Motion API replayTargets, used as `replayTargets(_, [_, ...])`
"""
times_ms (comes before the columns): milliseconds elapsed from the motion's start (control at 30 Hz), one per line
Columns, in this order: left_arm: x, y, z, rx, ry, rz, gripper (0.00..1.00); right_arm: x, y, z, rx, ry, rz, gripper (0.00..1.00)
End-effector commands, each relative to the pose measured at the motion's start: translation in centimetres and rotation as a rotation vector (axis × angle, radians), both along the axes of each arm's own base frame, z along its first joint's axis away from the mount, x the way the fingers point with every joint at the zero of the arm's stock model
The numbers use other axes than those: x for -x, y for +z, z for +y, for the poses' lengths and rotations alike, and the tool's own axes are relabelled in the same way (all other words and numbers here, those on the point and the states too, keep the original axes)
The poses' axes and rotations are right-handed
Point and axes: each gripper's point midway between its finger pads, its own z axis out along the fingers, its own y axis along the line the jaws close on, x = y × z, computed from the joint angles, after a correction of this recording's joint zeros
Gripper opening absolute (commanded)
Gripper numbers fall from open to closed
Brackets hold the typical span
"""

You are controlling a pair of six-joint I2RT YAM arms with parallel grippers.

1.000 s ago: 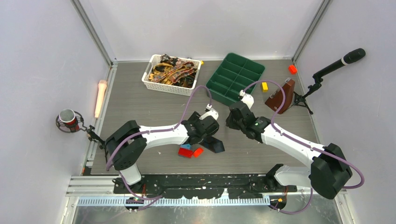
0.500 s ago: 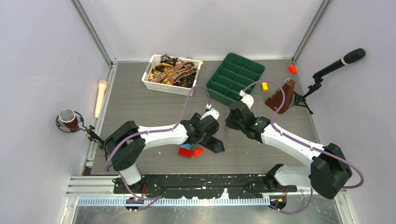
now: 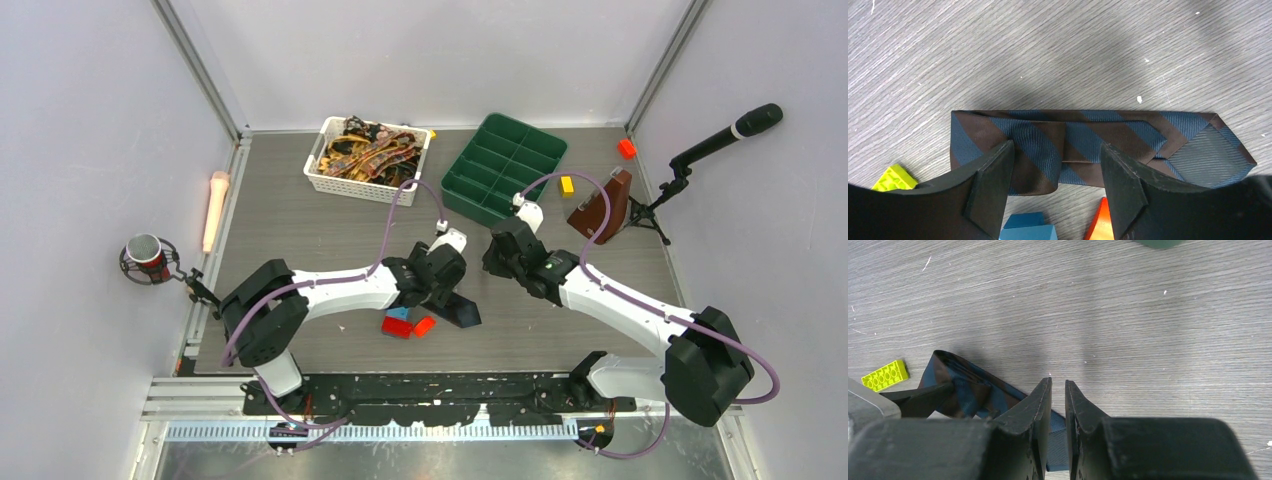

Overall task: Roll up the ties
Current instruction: Roll the tie at the center of the board.

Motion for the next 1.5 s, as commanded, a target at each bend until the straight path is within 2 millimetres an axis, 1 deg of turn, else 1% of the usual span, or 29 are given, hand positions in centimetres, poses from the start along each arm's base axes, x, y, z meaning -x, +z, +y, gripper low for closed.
replayTargets(0, [0.6,0.3,-0.1,0.071,0.014,0.034,0.65,-0.7,0.6,0.3,-0.026,-0.016,-0.029,0.23])
replayTargets(133, [0.2,1.4,0.2,0.072,0.019,0.011,0.65,-0.8,0.7,0.4,-0.028,-0.013,-0.032,0.22])
replayTargets(267, [-0.4,3.4,-0.1,0.093,0.012,-0.029,0.65,-0.9,0.8,0.6,-0.035,-0.003,-0.033,0.22])
replayTargets(400, [-0.6,4.7,-0.4,0.112,-0.010,-0.047,0.66,-1.0,0.7,1.0,-0.036,0.016,-0.031,0.23])
replayTargets(533, [-0.7,6.2,-0.2,0.148,-0.012,-0.067,0.66,-1.0,0.6,2.1,-0.054,0.062,-0.021,0.24])
replayTargets(600, [-1.0,6.9,0.4,0.166,-0.003,-0.084,0.66,-1.0,0.7,3.0,-0.083,0.092,-0.017,0.24])
replayTargets(633, [-1.3,7.3,0.7,0.181,0.006,-0.093,0.66,-1.0,1.0,3.7,-0.113,0.120,-0.020,0.25])
replayTargets(667, [-1.6,7.6,1.1,0.199,0.014,-0.094,0.66,-0.9,0.9,4.3,-0.124,0.145,-0.014,0.26])
replayTargets(700, [-1.8,7.6,1.5,0.218,0.023,-0.088,0.66,-0.7,1.5,5.5,-0.165,0.197,-0.014,0.26])
replayTargets(733, [-2.2,7.6,2.1,0.244,0.039,-0.076,0.66,-0.3,1.4,6.4,-0.189,0.239,0.008,0.27])
replayTargets(800, [-2.7,7.3,3.1,0.292,0.069,-0.050,0.66,0.2,2.2,8.6,-0.246,0.320,0.013,0.27])
replayTargets(833, [-3.0,7.3,3.7,0.313,0.085,-0.044,0.66,0.5,1.9,9.3,-0.255,0.345,0.027,0.26])
replayTargets(867, [-3.4,7.1,4.4,0.335,0.102,-0.034,0.66,0.8,2.5,10.3,-0.284,0.383,0.025,0.26])
replayTargets(900, [-3.8,7.2,4.9,0.363,0.116,-0.034,0.66,1.2,2.2,11.1,-0.290,0.411,0.037,0.25])
replayTargets(933, [-4.0,7.0,5.5,0.385,0.132,-0.025,0.66,1.4,2.7,12.0,-0.314,0.445,0.034,0.23])
replayTargets(967, [-4.3,7.0,6.1,0.410,0.147,-0.020,0.66,1.9,2.5,12.7,-0.318,0.471,0.044,0.22])
replayTargets(1000, [-4.5,7.0,6.5,0.440,0.158,-0.012,0.66,2.2,2.9,13.4,-0.335,0.500,0.046,0.21])
replayTargets(1033, [-4.7,6.9,6.8,0.466,0.164,-0.004,0.66,2.6,2.5,14.0,-0.335,0.520,0.060,0.20])
replayTargets(1067, [-4.9,6.8,7.1,0.488,0.171,0.002,0.66,2.7,2.7,14.5,-0.343,0.537,0.062,0.18])
replayTargets(1100, [-5.0,6.7,7.5,0.503,0.178,0.010,0.66,2.9,2.3,14.9,-0.341,0.544,0.077,0.17])
replayTargets(1133, [-5.0,6.4,7.8,0.517,0.185,0.017,0.66,3.0,2.3,15.2,-0.346,0.549,0.083,0.16])
replayTargets(1267, [-5.3,6.0,8.2,0.591,0.177,0.046,0.66,3.2,1.1,15.8,-0.352,0.555,0.133,0.13])
replayTargets(1300, [-5.3,5.8,8.3,0.606,0.174,0.056,0.66,3.3,0.9,15.9,-0.353,0.558,0.139,0.12])
replayTargets(1467, [-5.7,5.4,8.1,0.657,0.156,0.078,0.66,3.1,-1.0,15.9,-0.340,0.522,0.190,0.10])
